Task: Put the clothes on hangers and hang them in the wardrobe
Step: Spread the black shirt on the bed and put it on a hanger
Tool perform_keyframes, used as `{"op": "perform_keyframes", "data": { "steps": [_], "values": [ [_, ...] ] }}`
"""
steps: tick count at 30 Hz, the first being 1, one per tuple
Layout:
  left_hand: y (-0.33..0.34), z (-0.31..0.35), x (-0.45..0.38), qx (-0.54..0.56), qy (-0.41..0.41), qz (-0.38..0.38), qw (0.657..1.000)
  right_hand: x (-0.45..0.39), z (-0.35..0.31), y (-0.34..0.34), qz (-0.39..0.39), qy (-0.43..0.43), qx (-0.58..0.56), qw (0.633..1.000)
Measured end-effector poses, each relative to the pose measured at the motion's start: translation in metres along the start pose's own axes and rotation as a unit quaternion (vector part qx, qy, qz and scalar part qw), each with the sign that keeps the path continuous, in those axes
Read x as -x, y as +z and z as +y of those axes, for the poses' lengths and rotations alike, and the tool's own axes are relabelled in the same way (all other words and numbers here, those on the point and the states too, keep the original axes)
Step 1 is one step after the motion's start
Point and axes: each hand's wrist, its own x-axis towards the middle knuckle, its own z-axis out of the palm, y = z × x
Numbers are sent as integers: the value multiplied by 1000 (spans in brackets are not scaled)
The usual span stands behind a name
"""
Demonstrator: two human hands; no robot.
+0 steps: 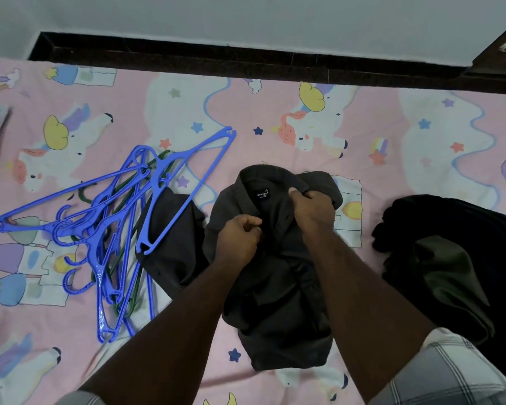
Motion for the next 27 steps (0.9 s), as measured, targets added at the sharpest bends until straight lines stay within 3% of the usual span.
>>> {"op": "perform_keyframes", "data": {
  "steps": [5,8,14,17,21,23,27],
  "values": [
    [3,-1,-18,-206,92,-12,974,1,16,1,-67,-25,63,995],
    [6,0,-33,-315,90,-62,943,3,44,6,-114,-20,85,990],
    [19,2,-57,-438,65,-129,887,9,53,1,-132,11,-98,986],
    [16,0,-63,-413,61,-96,903,6,49,5,-90,47,-131,986],
    [4,13,-62,-276,74,-9,958,-2,40,1,-31,78,-182,980],
    [-5,26,-56,-212,71,20,974,-2,32,-5,-61,108,-222,967],
    [-27,44,-42,-82,33,1,996,13,9,-13,-178,140,-304,925]
  ]
}}
